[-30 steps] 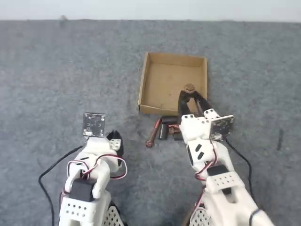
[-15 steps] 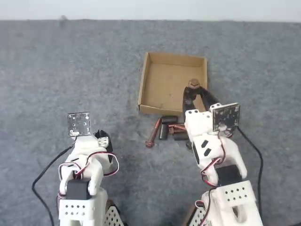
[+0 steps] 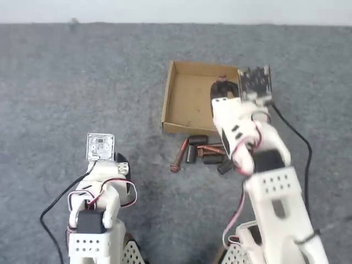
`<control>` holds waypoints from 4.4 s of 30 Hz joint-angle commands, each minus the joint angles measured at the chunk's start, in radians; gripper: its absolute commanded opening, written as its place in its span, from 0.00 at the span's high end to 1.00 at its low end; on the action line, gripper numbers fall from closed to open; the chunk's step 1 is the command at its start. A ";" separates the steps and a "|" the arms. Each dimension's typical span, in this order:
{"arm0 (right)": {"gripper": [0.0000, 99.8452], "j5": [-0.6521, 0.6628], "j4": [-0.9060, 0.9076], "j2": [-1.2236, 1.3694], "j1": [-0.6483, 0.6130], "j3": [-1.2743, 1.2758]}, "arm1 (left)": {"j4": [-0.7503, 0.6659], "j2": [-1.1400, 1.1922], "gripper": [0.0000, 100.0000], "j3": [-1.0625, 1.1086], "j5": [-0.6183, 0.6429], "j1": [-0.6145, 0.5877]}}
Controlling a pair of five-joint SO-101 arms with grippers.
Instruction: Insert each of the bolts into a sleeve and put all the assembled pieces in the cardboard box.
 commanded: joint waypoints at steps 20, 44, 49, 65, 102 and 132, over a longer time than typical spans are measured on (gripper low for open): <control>0.99 0.011 0.289 0.799 0.084 -0.701 | 0.002 -0.023 0.98 -0.013 -0.011 -0.006; 0.91 0.017 0.289 1.144 0.084 -0.918 | -0.002 -0.023 0.98 -0.013 -0.012 -0.006; 0.98 0.017 0.369 1.059 0.090 -0.928 | -0.003 -0.023 0.98 -0.013 -0.012 -0.006; 0.99 0.015 0.839 0.811 0.087 -0.844 | -0.003 -0.023 0.98 -0.013 -0.012 -0.006; 0.99 -0.344 0.619 0.429 -0.005 -0.051 | 0.000 -0.023 0.98 -0.013 -0.012 -0.006; 0.88 -0.557 0.466 0.645 0.001 -0.041 | 0.002 -0.023 0.98 -0.013 -0.012 -0.006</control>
